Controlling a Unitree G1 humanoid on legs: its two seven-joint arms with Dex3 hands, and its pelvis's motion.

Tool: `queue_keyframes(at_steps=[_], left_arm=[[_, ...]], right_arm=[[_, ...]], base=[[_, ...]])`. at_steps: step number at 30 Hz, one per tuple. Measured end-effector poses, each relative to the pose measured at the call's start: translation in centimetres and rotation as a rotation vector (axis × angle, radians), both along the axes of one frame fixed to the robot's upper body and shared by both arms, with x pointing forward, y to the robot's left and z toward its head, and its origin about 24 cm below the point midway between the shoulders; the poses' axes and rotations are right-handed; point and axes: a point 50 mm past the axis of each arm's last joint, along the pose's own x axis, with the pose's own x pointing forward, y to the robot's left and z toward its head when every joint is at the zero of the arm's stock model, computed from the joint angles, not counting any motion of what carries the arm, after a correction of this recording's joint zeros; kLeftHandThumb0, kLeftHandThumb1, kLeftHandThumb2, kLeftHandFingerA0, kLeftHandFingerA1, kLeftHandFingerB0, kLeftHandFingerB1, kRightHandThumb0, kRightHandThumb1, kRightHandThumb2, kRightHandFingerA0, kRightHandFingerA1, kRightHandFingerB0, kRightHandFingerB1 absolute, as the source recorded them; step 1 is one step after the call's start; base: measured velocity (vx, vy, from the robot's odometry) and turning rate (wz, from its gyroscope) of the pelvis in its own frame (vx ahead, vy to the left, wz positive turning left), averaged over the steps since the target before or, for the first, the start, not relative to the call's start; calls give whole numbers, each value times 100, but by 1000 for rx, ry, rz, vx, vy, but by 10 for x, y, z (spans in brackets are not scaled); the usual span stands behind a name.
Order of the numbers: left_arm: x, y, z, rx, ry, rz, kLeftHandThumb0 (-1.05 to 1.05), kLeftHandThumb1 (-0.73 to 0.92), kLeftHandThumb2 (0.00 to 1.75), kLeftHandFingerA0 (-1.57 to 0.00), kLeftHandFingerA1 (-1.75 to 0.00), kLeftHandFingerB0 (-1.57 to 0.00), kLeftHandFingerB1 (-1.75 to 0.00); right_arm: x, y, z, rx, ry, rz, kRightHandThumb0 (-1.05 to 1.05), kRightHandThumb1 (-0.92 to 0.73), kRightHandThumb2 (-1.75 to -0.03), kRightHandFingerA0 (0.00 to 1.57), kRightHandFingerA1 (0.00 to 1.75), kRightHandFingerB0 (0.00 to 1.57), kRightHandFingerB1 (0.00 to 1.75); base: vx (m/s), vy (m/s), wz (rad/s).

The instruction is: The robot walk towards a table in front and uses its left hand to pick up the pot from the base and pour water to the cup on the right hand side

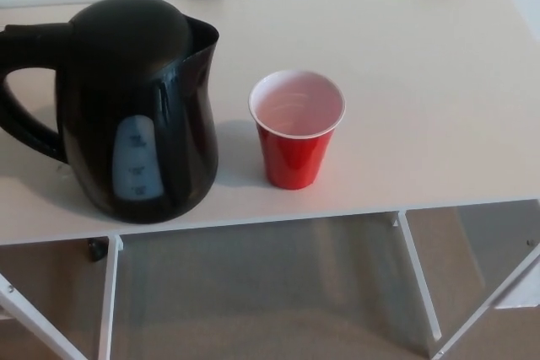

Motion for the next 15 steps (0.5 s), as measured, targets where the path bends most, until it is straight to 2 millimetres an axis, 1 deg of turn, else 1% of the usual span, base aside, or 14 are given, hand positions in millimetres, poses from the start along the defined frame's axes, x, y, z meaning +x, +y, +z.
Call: queue_keyframes(at_steps=[1,3,4,7,8,10,11,12,15], left_arm=[[0,0,0,2,-2,-1,7,51,98,-13,-56,0,-48],[-1,0,0,-1,-4,-1,8,51,98,-13,-56,-1,-48],[-1,0,0,-1,-4,0,8,71,64,-19,-55,-6,-38],[-3,0,-1,-8,-3,2,9,70,67,-21,-57,-9,-38],[-4,0,-1,-8,-2,3,8,69,65,-28,-63,-11,-42],[-5,1,-2,-7,-1,8,8,72,65,-29,-63,-10,-41],[-6,1,-2,-7,0,11,7,74,64,-30,-63,-9,-40],[-6,1,-2,-7,0,12,8,74,64,-29,-62,-8,-39],[-7,2,-1,-5,2,12,8,71,68,-30,-62,-9,-41]], right_arm=[[0,0,0,0,-2,1,-10,-43,-88,30,59,17,51],[1,0,0,1,-4,4,-9,-46,-89,32,59,17,51],[1,0,0,1,-3,5,-8,-47,-89,32,59,16,50],[2,-1,2,-2,-7,11,-7,-47,-90,31,59,15,50],[3,-1,2,-3,-10,13,-5,-50,-92,31,60,17,51],[3,-2,3,-4,-13,15,-7,-49,-91,29,58,16,51],[3,-2,3,-3,-12,15,-7,-47,-90,30,59,16,51],[3,-2,3,-1,-10,14,-8,-48,-92,29,59,15,51],[2,0,1,9,0,7,-6,-48,-90,28,58,16,51]], base=[[0,0,0],[0,0,0],[0,0,0],[0,0,0],[0,0,0],[0,0,0],[0,0,0],[0,0,0],[0,0,0]])
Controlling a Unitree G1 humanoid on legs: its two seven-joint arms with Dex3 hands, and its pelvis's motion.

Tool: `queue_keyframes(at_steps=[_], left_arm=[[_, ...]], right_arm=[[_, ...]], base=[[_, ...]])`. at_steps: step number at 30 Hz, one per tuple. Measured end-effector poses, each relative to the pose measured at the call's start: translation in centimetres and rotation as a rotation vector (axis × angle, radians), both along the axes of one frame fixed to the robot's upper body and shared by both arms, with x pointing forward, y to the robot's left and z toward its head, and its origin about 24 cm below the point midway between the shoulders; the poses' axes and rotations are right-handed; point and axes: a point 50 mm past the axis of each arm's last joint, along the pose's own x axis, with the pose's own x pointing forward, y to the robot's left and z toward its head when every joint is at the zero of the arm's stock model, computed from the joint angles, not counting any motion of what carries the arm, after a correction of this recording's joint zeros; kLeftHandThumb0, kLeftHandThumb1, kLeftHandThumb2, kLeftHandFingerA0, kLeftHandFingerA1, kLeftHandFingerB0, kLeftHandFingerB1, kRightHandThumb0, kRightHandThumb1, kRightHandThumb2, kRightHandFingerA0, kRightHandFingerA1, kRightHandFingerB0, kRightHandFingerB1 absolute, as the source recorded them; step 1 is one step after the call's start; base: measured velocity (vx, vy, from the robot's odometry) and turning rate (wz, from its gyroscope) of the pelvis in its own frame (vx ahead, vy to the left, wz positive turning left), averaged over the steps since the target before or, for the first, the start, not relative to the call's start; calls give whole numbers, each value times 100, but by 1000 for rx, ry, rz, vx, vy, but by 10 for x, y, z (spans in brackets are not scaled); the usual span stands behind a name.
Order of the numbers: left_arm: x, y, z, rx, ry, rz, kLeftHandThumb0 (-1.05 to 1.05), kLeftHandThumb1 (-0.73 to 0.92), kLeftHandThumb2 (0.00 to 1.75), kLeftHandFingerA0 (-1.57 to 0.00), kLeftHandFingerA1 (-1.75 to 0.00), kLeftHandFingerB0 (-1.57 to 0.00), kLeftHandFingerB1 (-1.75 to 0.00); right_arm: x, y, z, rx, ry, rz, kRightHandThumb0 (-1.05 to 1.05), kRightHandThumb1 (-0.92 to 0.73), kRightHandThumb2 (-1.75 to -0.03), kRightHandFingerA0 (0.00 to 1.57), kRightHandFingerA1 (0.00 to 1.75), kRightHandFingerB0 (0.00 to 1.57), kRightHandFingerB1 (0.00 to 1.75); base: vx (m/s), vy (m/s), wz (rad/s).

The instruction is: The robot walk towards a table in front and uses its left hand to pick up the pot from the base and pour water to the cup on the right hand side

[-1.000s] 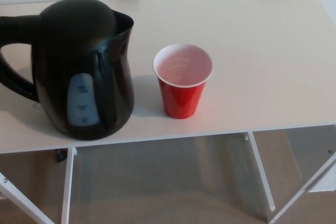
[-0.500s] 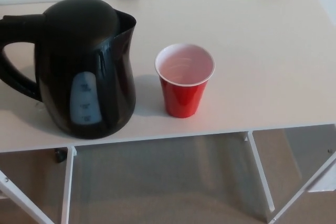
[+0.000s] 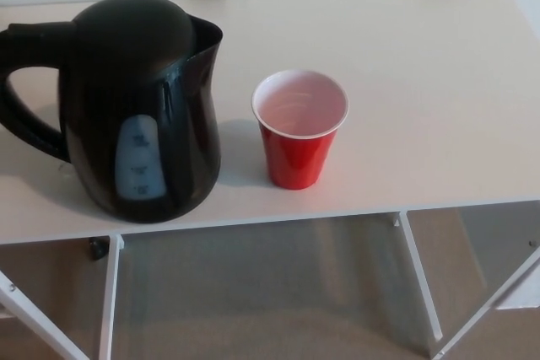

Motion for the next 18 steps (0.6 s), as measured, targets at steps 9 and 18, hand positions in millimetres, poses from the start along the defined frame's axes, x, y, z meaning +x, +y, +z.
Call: queue_keyframes(at_steps=[9,18], left_arm=[[-9,2,0,1,12,4,8,72,68,-29,-61,-9,-41],[-13,2,-1,3,13,2,8,67,70,-28,-64,-8,-41]], right_arm=[[-2,2,-1,-4,9,22,-10,-44,-89,32,60,25,55],[-5,3,-2,-6,19,32,-10,-45,-89,33,60,26,55]], base=[[0,0,0],[0,0,0]])
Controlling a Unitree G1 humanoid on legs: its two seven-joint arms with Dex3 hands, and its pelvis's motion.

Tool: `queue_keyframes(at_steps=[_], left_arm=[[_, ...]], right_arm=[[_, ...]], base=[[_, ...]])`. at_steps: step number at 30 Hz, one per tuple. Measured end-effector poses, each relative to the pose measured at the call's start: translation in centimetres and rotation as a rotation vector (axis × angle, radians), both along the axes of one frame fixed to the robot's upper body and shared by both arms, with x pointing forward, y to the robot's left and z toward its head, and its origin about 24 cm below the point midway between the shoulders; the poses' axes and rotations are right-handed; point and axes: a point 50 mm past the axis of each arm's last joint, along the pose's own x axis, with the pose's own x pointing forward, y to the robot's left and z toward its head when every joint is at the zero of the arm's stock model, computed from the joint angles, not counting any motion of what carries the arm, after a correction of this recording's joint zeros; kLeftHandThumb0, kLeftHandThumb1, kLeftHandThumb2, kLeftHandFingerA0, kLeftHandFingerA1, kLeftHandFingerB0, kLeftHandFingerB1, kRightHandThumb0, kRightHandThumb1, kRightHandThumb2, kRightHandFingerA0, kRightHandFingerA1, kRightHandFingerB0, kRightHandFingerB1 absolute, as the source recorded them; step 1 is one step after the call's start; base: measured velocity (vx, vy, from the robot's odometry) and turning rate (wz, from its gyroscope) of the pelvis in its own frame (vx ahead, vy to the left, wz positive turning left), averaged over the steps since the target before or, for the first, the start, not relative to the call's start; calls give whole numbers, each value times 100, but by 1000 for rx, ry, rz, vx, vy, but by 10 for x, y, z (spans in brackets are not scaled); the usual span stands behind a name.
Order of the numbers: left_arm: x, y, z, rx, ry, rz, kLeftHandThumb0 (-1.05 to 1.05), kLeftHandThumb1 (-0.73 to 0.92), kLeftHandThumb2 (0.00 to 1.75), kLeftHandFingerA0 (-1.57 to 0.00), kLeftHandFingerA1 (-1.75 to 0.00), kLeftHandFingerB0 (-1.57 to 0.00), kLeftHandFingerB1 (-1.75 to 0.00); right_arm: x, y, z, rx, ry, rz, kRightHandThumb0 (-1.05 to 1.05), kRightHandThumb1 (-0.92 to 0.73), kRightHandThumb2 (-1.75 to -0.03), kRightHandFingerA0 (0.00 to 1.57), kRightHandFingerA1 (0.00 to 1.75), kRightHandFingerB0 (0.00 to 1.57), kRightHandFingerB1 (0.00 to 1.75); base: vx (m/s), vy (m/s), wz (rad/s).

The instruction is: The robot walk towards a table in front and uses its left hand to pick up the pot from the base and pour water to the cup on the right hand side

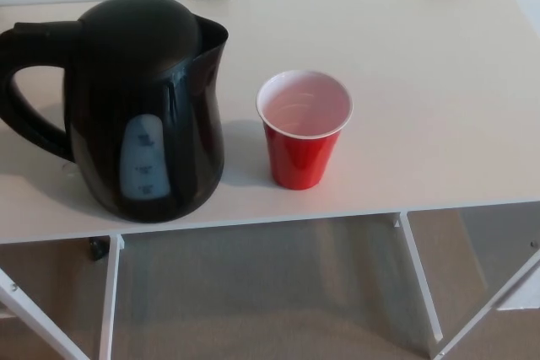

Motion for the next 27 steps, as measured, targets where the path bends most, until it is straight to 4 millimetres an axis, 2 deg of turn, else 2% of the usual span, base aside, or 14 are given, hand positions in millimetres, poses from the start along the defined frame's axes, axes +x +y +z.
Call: queue_keyframes(at_steps=[3,5,6,7,12,15,16,17,21,22,23,24,25,27], left_arm=[[0,0,1,5,-6,-4,8,71,68,-30,-65,-9,-41],[1,1,2,8,-10,-6,9,69,69,-31,-68,-9,-41],[1,1,2,8,-10,-6,8,68,69,-27,-61,-8,-40],[0,0,1,5,-9,-6,7,69,69,-26,-60,-7,-41],[6,1,3,11,-29,-15,7,72,68,-31,-64,-9,-41],[2,0,2,6,-19,-10,9,69,69,-30,-64,-9,-42],[1,0,2,6,-18,-10,9,68,68,-29,-65,-9,-42],[0,0,2,5,-17,-9,9,69,66,-29,-65,-9,-41],[1,-3,0,-4,-17,-9,9,70,69,-32,-66,-9,-42],[2,-2,1,1,-22,-12,9,70,69,-33,-67,-9,-42],[4,1,4,13,-28,-15,9,70,69,-33,-67,-9,-42],[8,5,8,27,-39,-20,9,70,65,-35,-68,-14,-44],[11,6,9,33,-47,-25,8,70,64,-35,-67,-13,-42],[15,7,11,42,-56,-29,6,72,64,-36,-65,-11,-40]], right_arm=[[-1,0,0,-2,2,6,-8,-46,-91,31,60,23,54],[-1,0,0,-3,1,9,-11,-44,-89,30,59,23,54],[-1,0,0,-2,0,10,-9,-62,-57,38,52,32,44],[-1,0,1,-3,-3,11,-8,-45,-90,31,60,26,56],[1,-1,1,-3,-8,15,-11,-45,-89,32,60,26,55],[0,-5,4,-15,-11,23,-9,-46,-90,32,60,27,56],[0,-5,4,-16,-11,24,-9,-65,-58,38,51,38,46],[1,-5,4,-17,-14,25,-7,-47,-91,30,59,31,58],[3,-5,5,-20,-25,24,-8,-47,-92,30,59,32,59],[2,-2,3,-8,-25,21,-9,-67,-59,39,51,39,47],[2,0,2,-1,-26,21,-9,-67,-59,39,51,39,47],[3,1,1,4,-29,21,-6,-47,-90,36,61,30,56],[3,2,1,6,-31,20,-9,-45,-88,35,60,35,59],[5,2,1,5,-34,20,-8,-45,-89,33,60,36,60]], base=[[0,0,0],[0,0,0],[5,6,-9],[100,60,11],[-49,26,8],[-96,87,-6],[-39,175,-5],[-29,225,-9],[40,416,-28],[164,490,-10],[148,480,-9],[-4,238,1],[7,195,1],[11,136,-4]])
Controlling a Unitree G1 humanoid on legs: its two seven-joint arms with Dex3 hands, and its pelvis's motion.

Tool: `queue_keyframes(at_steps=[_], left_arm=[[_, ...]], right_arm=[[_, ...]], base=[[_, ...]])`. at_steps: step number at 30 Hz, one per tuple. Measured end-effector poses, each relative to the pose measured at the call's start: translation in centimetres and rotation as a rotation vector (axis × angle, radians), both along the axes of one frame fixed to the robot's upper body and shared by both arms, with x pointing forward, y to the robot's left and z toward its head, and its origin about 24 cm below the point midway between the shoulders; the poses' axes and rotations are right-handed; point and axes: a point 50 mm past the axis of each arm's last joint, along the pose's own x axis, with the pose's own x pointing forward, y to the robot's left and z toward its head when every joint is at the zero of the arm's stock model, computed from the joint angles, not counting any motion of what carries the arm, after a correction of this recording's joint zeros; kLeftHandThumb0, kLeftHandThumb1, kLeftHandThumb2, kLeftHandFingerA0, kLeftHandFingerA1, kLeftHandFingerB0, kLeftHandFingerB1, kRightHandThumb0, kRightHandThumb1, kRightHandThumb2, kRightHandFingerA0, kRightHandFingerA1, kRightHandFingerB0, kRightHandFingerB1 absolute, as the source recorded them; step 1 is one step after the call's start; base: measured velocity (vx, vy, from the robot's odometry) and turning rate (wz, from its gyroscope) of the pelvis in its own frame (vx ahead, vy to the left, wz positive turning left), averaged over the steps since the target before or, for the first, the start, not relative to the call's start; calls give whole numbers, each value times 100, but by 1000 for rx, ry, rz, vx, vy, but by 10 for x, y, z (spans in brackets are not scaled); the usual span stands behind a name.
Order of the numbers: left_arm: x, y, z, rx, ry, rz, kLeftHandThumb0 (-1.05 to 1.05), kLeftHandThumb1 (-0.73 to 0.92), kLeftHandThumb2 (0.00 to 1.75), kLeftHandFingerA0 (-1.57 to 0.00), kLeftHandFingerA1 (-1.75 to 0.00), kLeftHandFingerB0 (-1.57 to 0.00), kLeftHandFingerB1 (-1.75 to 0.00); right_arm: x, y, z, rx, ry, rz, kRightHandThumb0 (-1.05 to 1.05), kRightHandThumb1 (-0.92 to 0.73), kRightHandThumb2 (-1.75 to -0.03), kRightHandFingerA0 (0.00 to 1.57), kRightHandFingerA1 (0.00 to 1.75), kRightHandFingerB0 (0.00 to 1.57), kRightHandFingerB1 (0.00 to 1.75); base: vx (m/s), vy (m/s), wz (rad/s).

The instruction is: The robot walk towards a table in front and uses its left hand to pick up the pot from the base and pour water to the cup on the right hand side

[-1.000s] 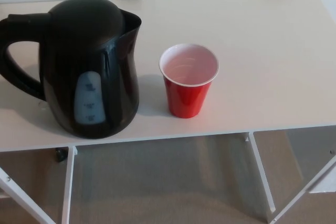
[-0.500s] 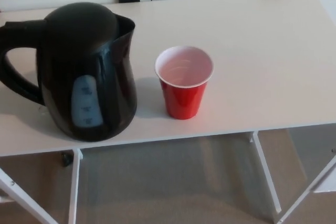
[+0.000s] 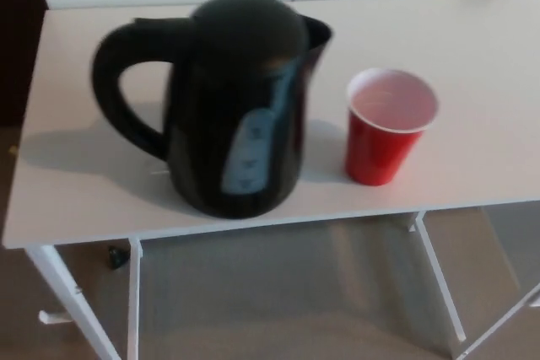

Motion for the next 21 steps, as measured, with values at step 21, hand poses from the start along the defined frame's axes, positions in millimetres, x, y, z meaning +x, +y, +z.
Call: queue_keyframes(at_steps=[21], left_arm=[[21,-1,8,37,-32,-59,4,74,65,-38,-65,-13,-41]], right_arm=[[15,1,-2,5,-21,-6,-11,-45,-89,33,60,31,57]], base=[[-15,-6,0]])
